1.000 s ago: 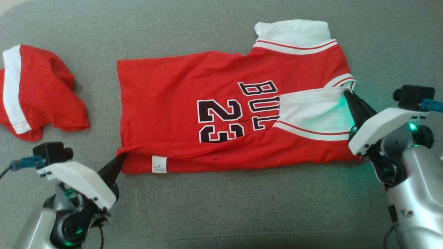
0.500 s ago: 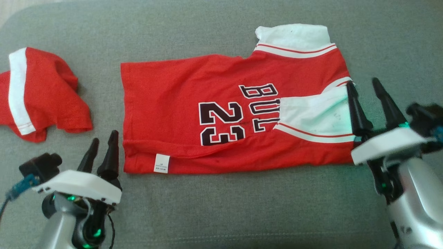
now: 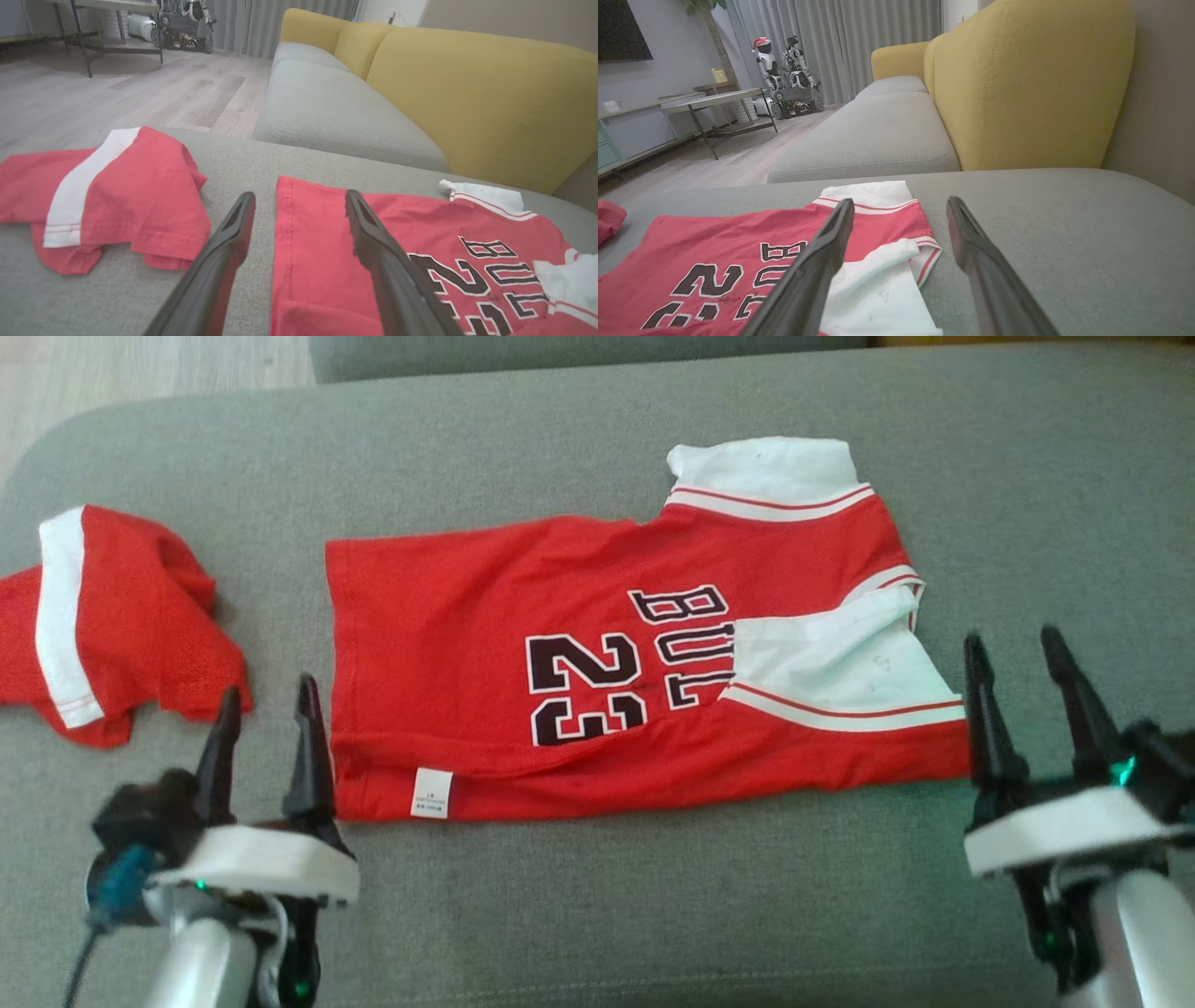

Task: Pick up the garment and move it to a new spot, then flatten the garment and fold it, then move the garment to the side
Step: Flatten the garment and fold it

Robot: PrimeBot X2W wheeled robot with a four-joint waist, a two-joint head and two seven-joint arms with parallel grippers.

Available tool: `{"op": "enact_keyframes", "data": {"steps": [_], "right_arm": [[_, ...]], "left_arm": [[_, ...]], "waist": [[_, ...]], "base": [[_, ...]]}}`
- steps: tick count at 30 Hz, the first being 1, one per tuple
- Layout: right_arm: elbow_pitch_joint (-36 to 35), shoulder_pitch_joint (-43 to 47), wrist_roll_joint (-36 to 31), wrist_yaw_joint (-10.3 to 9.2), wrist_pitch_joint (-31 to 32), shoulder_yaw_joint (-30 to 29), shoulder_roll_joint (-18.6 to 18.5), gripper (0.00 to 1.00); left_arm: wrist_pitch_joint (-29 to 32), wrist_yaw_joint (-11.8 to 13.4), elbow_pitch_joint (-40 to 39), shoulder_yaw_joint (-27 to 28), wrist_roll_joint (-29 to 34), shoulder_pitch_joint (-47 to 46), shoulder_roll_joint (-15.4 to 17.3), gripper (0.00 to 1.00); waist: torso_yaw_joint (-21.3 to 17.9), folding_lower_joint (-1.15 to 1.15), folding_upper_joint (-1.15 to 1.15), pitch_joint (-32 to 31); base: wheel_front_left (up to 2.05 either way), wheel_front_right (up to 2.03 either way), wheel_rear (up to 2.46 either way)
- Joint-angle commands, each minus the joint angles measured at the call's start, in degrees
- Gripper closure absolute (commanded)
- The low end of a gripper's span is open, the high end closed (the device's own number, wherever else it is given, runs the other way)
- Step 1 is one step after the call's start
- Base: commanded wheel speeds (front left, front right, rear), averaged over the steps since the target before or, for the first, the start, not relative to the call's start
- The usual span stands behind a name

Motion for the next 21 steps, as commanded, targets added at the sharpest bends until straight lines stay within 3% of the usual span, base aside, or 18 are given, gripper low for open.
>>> {"op": "enact_keyframes", "data": {"steps": [1, 10, 21], "right_arm": [[-2.7, 0.2, -0.6, -0.04, 0.1, 0.8, 0.0, 0.0], [-8.1, 7.2, -2.5, -0.04, 3.7, -0.6, 2.5, 0.0], [-10.0, 9.7, -2.9, -0.04, 5.6, -1.0, 3.6, 0.0]], "left_arm": [[-0.6, 0.5, -1.8, 1.4, 1.2, 0.0, 1.0, 0.0], [-0.4, 1.6, -0.8, -1.1, 5.0, 4.0, 0.8, 0.0], [0.8, 1.6, -0.2, -2.0, 4.5, 5.0, 1.1, 0.0]], "waist": [[-0.2, 0.0, 0.0, -0.6], [-0.6, 0.0, 0.0, -2.6], [-0.2, 0.0, 0.0, -3.5]], "base": [[0.0, 0.0, 0.0], [0.0, 0.0, 0.0], [0.0, 0.0, 0.0]]}}
